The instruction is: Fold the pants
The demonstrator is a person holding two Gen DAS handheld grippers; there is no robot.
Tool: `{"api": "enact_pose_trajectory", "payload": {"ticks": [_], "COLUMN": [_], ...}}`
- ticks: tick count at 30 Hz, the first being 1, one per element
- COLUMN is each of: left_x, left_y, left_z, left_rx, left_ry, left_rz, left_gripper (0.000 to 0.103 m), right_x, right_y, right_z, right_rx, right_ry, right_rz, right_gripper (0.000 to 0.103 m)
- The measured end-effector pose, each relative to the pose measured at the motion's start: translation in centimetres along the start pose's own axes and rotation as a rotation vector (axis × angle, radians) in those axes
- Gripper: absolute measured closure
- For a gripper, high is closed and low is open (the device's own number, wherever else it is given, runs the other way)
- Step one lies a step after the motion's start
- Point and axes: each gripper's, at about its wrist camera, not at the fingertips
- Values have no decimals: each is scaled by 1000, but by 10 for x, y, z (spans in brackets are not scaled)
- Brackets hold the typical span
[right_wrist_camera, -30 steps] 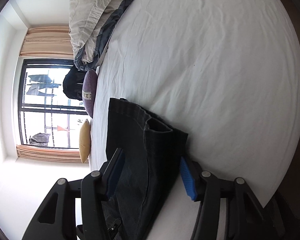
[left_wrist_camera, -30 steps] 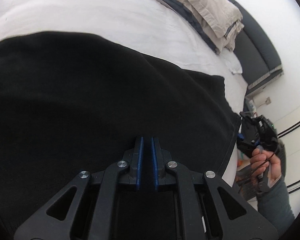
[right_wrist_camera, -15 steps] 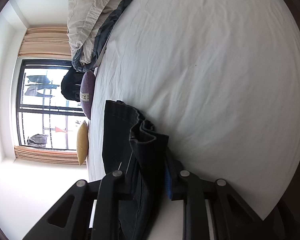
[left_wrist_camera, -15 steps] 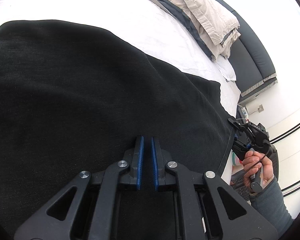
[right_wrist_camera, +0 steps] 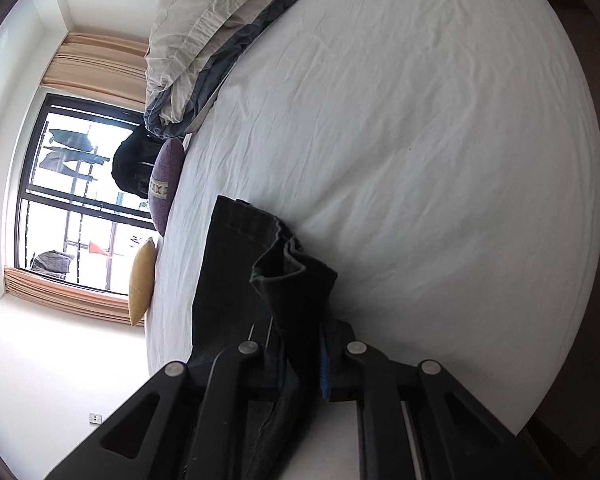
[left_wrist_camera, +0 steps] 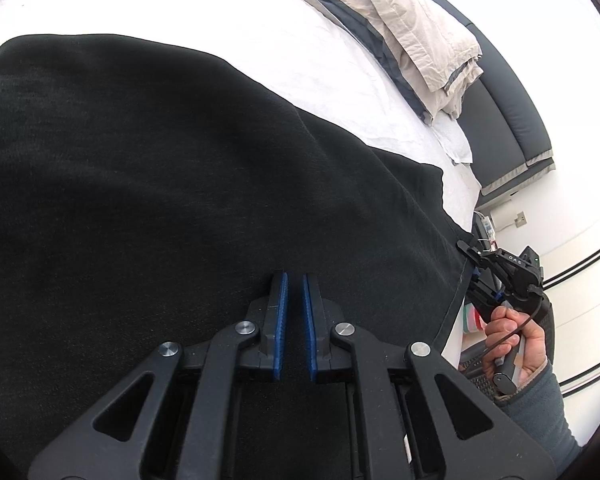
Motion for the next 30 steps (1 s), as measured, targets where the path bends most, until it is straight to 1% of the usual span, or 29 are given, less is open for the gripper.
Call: {"api": "enact_pose_trajectory", "payload": {"ticks": [3,5,6,8,9,11,13,14,16,19,20,21,23,25,28,30], "left_x": [0,0,-1,-1,-1,-1,0,0,-1,-7,-9,-12,-18,-23,-26,-22], "left_y": [1,1,2,4,5,8,11,13,17,24,27,31,40,50,59,57], "left_z": [0,0,0,1,1,3,5,7,12,27,33,40,52,60,66,70], "left_rx": [-1,-4,-7,-13,-16,-26,-48,-59,-69,-62,-62,-68,-97,-144,-226,-261], "left_ry": [-1,-1,-1,-3,-4,-6,-3,-3,-7,-31,-38,-48,-65,-57,-34,-34], "left_rz": [1,4,7,16,20,33,60,75,99,134,153,178,238,308,389,405], "left_gripper": [95,95,95,95,95,95,95,95,95,95,95,95,95,95,95,92], "right_x": [-1,-5,-10,-30,-46,-91,-140,-161,-195,-233,-244,-251,-251,-251,-263,-273], "right_y": [15,36,52,98,123,169,200,207,212,213,212,210,208,208,215,218], "right_z": [2,6,8,5,1,-11,-25,-33,-47,-58,-61,-66,-71,-69,-64,-57], "right_rx": [-36,-58,-76,-111,-115,-106,-73,-64,-78,-103,-130,-157,-163,-168,-189,-196], "right_ry": [-16,-33,-41,-32,-8,61,152,197,273,343,354,359,359,337,299,272], "right_rz": [55,124,185,376,480,711,900,969,1078,1220,1274,1295,1252,1240,1320,1374], "right_gripper": [91,92,92,92,92,92,92,92,92,92,92,92,92,92,92,92]}}
Point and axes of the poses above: each gripper's, at about its wrist camera, not at the fingertips, and z roughly against the way its jaws point, y to its left, x to its top, and after that the axes turned 3 degrees about x, right-handed
